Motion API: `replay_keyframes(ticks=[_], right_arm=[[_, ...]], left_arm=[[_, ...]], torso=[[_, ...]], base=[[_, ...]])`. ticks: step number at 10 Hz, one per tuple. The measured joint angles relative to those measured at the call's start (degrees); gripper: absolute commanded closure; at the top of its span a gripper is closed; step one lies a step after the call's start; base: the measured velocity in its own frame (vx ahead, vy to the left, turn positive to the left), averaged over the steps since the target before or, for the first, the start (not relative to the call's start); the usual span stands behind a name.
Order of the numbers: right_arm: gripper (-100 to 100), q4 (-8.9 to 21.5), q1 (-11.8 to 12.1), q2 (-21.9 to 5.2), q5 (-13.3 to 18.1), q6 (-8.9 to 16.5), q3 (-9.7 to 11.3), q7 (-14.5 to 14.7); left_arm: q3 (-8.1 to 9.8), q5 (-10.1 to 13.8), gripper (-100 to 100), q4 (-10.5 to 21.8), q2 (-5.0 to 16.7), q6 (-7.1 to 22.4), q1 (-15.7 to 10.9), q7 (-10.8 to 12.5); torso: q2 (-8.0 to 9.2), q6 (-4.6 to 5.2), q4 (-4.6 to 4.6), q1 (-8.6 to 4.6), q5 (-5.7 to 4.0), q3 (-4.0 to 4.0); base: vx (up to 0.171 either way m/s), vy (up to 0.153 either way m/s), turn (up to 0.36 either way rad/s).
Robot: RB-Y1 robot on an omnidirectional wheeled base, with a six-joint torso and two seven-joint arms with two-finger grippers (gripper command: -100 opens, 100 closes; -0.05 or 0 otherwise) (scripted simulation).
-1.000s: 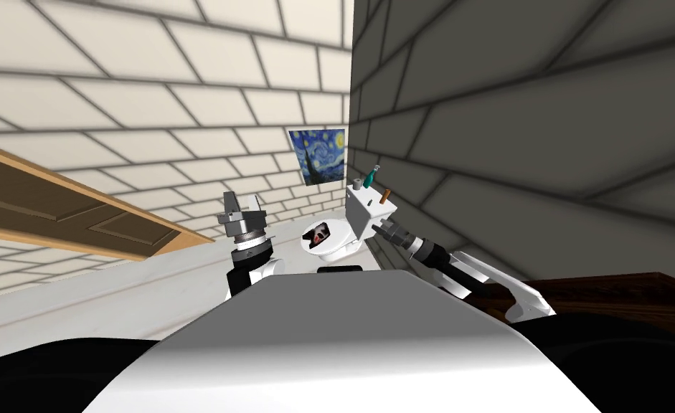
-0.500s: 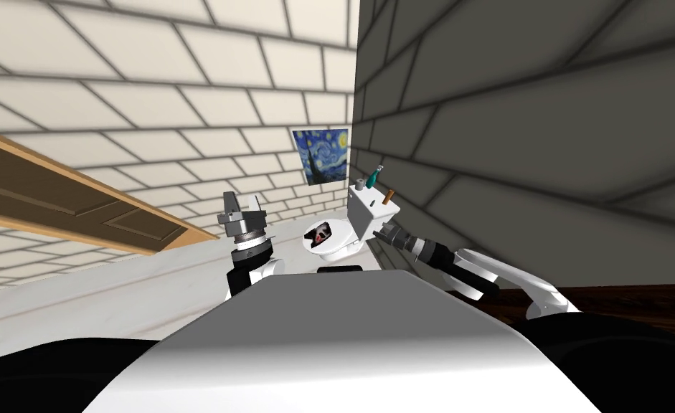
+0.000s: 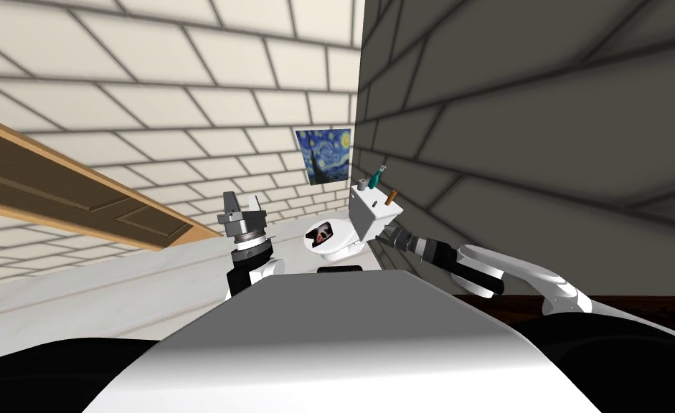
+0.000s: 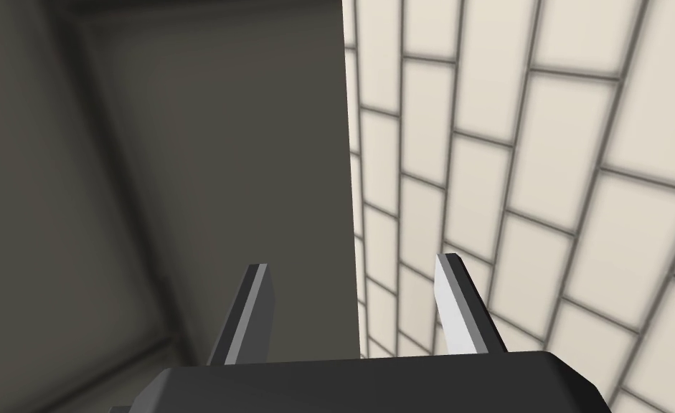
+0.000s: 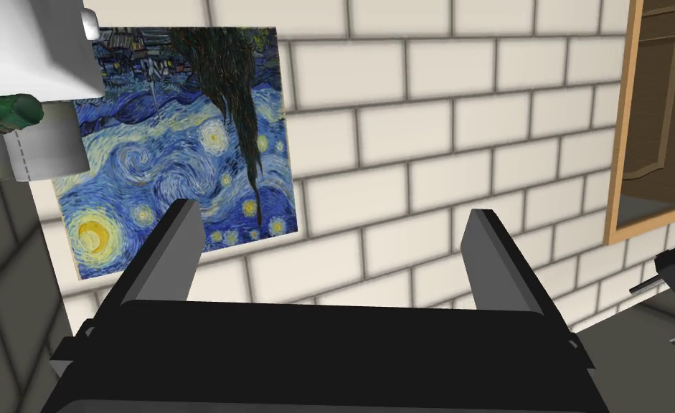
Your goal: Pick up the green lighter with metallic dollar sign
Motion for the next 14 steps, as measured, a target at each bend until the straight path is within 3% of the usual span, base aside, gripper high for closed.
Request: replay_keyframes(ticks=[9, 10, 11, 14], right_arm=[[-100, 1.5, 2.7, -16.1, 4.0, 4.9, -0.5, 1.2], [-100, 1.8, 2.8, -17.9, 4.1, 4.8, -0.6, 1.3], [-100, 2.2, 1.7, -19.9, 4.8, 5.7, 0.7, 1.2], [-100, 2.5, 2.7, -24.3, 5.5, 6.5, 0.3, 1.6]], left_arm=[[0.00, 0.0, 0, 0.0, 0.0, 0.0, 0.0, 0.0], [0.00, 0.0, 0, 0.0, 0.0, 0.0, 0.0, 0.0], [0.00, 0.0, 0, 0.0, 0.0, 0.0, 0.0, 0.0], [0.00, 0.0, 0, 0.0, 0.0, 0.0, 0.0, 0.0]], torso=[[-0.03, 0.01, -0.01, -0.02, -0.01, -0.02], [-0.02, 0.01, 0.00, -0.02, -0.01, -0.01], [-0.04, -0.01, -0.01, -0.02, -0.01, -0.02], [0.01, 0.02, 0.01, -0.02, -0.02, 0.01]], base=[[0.008, 0.001, 0.050], [0.013, -0.003, 0.082], [0.015, -0.005, 0.059], [0.008, -0.003, 0.023]])
